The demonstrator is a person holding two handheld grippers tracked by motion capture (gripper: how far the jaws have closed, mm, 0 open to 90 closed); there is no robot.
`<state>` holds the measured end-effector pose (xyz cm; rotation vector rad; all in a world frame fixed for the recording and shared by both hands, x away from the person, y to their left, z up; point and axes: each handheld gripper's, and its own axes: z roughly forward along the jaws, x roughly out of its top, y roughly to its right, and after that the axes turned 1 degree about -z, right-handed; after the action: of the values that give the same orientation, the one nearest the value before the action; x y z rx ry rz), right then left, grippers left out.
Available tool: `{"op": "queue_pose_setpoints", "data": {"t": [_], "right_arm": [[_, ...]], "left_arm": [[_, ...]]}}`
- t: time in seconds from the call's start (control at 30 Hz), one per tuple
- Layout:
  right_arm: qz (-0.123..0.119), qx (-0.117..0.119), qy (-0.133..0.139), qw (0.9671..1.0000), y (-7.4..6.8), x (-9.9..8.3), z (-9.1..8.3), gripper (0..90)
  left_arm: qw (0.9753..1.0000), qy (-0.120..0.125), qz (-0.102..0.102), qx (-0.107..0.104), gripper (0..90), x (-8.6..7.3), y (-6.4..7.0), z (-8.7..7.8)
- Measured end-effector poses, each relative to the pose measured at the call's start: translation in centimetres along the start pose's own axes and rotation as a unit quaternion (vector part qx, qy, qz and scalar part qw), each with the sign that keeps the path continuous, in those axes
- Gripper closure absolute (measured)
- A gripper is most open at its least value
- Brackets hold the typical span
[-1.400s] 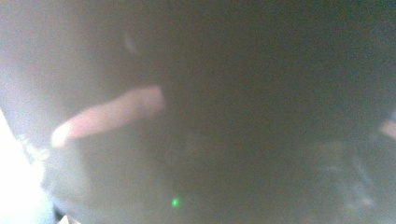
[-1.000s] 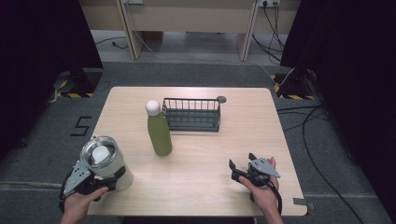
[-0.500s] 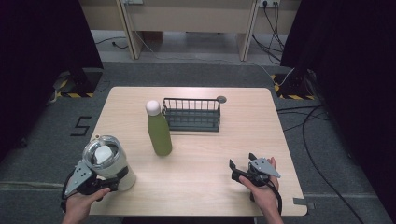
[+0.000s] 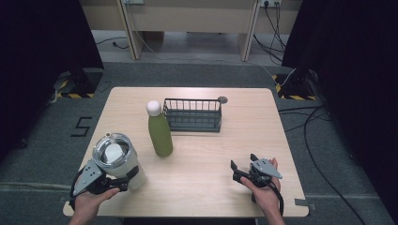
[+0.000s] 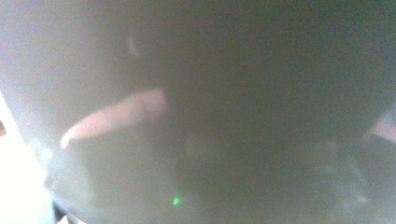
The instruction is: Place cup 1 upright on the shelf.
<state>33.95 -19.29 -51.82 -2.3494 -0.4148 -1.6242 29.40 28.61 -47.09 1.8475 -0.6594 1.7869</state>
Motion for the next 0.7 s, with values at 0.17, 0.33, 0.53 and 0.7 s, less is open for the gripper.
{"op": "queue_pose_setpoints", "data": {"t": [0.17,0.33,0.53,0.7], "right_arm": [[-0.001,0.001,0.000,1.0000,0.0,0.0,0.0,15.4],[0.000,0.000,0.000,1.0000,0.0,0.0,0.0,15.4],[0.001,0.001,0.000,1.0000,0.0,0.0,0.0,15.4],[0.002,0.000,0.000,1.0000,0.1,0.0,0.0,15.4]], "left_arm": [[0.9999,0.000,0.002,-0.014,9.2,0.5,1.0,1.1],[0.9995,-0.002,0.008,-0.032,9.2,1.0,1.9,2.4],[0.9987,0.001,0.008,-0.051,9.2,1.7,2.8,4.0],[0.9977,0.005,0.015,-0.066,9.2,2.6,3.8,5.5]]}}
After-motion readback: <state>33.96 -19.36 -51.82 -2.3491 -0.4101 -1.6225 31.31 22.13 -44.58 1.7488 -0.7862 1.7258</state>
